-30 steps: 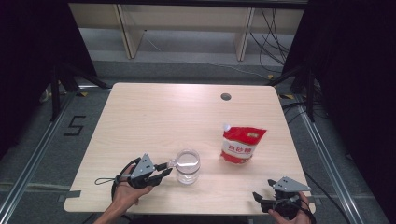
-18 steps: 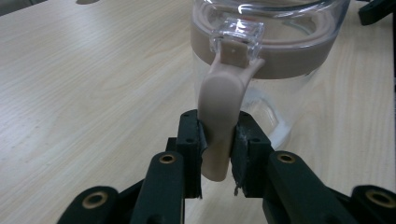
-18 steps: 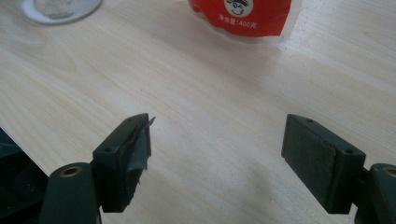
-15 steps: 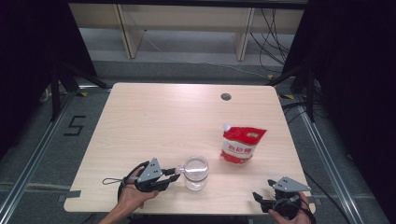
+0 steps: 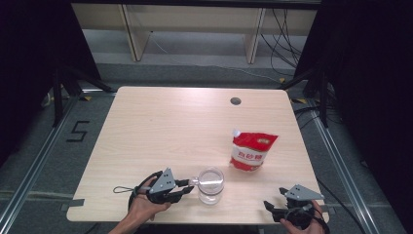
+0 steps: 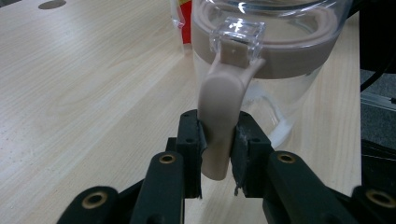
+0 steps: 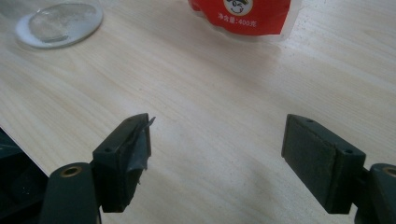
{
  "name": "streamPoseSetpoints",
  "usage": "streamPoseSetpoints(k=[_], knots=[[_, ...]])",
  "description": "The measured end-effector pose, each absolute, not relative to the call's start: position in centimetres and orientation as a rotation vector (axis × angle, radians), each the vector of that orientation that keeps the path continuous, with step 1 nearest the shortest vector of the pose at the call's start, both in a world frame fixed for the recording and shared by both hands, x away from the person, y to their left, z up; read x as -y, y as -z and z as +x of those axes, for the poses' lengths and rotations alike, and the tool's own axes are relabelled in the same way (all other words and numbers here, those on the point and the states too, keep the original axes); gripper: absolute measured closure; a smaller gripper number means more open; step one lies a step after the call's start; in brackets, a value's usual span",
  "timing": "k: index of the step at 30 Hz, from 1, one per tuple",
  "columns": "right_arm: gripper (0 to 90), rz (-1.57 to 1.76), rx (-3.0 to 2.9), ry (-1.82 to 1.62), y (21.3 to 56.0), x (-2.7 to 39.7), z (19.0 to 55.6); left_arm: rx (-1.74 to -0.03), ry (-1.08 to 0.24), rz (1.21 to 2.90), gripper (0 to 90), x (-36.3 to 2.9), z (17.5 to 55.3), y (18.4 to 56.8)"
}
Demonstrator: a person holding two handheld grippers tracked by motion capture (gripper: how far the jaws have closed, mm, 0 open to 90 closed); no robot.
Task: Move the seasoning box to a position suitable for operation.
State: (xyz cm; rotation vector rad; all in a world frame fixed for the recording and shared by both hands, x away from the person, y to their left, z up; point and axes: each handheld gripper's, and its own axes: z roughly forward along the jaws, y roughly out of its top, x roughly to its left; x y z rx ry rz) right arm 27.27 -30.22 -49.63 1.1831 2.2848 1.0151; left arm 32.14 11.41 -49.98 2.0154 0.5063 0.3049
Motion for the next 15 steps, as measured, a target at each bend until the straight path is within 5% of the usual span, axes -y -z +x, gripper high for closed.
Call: streamPoseSetpoints(k=[15], knots=[[24.7,1.178,-2.289,-1.024,49.62,30.27,27.2,-0.53,-0.311,2.023,74.5,-11.78,32.03,49.87]])
